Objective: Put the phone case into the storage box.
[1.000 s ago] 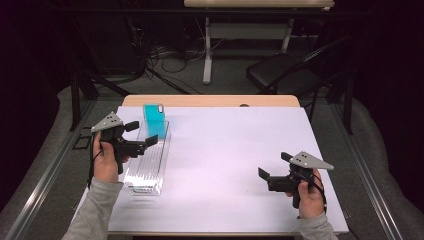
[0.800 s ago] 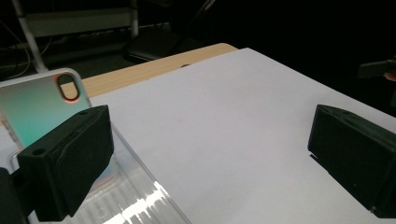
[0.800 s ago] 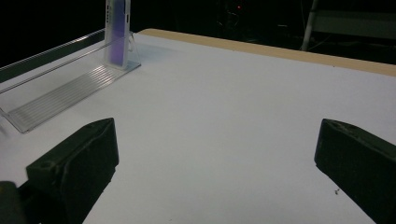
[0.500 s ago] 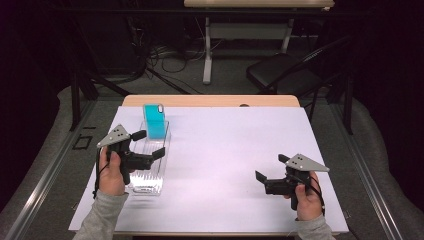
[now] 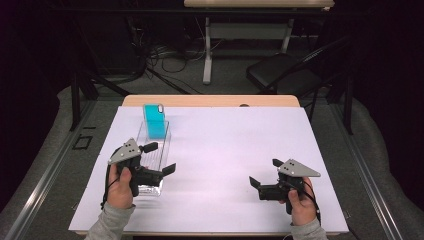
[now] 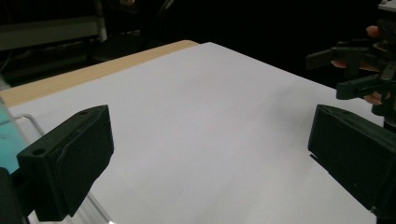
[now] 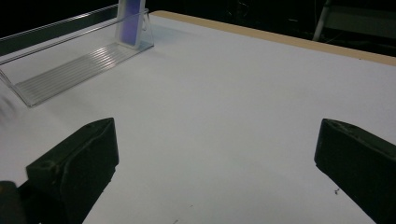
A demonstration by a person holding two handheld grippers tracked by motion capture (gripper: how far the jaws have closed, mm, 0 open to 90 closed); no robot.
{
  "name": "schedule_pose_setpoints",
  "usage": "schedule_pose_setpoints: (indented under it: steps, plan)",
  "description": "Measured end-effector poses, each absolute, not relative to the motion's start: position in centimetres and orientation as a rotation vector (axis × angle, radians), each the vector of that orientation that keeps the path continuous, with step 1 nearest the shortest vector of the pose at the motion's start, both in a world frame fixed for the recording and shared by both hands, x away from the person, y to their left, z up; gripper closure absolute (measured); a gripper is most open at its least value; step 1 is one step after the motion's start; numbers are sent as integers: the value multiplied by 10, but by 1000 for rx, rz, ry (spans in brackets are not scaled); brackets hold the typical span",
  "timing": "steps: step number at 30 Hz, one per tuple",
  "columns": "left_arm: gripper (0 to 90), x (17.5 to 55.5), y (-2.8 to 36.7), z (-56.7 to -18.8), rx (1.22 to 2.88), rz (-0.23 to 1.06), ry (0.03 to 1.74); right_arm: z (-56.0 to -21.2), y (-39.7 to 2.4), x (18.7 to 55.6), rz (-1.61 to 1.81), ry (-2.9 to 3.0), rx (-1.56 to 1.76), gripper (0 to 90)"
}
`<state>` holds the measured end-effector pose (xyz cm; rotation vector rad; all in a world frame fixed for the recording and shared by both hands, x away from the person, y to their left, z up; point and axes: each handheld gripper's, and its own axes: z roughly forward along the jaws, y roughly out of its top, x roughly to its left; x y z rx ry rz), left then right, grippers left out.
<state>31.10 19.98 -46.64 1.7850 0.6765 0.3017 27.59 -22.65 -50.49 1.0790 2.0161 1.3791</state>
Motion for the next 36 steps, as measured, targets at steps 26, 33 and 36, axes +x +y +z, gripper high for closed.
schedule_pose_setpoints:
  steps: [26,33,36]
  plan:
    - [6,297,174,-498,1809,255,624,-513,-214,270,1433,2010,1069,0]
    - [6,296,172,-502,1816,243,616,-515,-212,270,1432,2025,1062,0]
    - [6,296,171,-503,1820,239,614,-515,-210,270,1429,2032,1058,0]
